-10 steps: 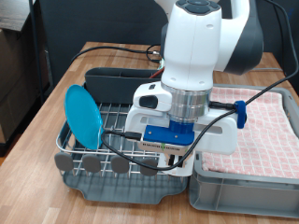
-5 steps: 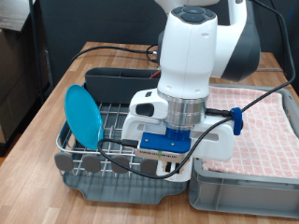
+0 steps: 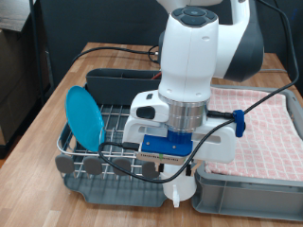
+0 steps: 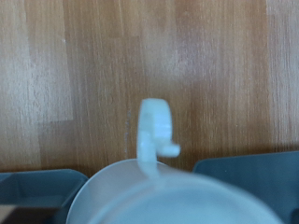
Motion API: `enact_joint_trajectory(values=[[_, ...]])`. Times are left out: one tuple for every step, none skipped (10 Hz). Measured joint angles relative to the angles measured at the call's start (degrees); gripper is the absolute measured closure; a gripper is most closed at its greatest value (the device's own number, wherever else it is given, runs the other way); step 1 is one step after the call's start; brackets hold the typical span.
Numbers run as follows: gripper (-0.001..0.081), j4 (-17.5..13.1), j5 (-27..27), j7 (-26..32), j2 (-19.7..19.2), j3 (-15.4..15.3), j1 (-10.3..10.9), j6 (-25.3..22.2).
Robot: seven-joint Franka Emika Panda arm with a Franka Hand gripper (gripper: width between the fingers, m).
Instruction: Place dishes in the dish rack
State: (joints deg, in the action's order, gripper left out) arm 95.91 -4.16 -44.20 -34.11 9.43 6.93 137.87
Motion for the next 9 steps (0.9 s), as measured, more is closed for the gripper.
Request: enact_joint_trajectory(values=[[0.0362, -0.3, -0.4, 0.1, 0.0, -0.2, -0.1, -1.0], [0.0192, -0.9, -0.9, 0.2, 0.0, -0.5, -0.1, -2.5], [0.0064, -1.5, -1.4, 0.4, 0.1, -0.6, -0.1, -3.9], [0.0064, -2.1, -1.7, 0.4, 0.4, -0.7, -0.1, -5.5], [0.0019, -2.7, -2.1, 0.4, 0.7, -0.8, -0.1, -7.3], [0.0019, -3.2, -2.3, 0.4, 1.4, -0.8, -0.1, -9.1], [0.0006, -3.5, -2.4, 0.2, 2.3, -0.8, -0.1, -10.5], [0.0006, -3.7, -2.3, 0.0, 3.3, -0.8, 0.1, -11.7], [0.0003, -4.0, -2.2, -0.1, 4.5, -0.8, 0.2, -12.8]])
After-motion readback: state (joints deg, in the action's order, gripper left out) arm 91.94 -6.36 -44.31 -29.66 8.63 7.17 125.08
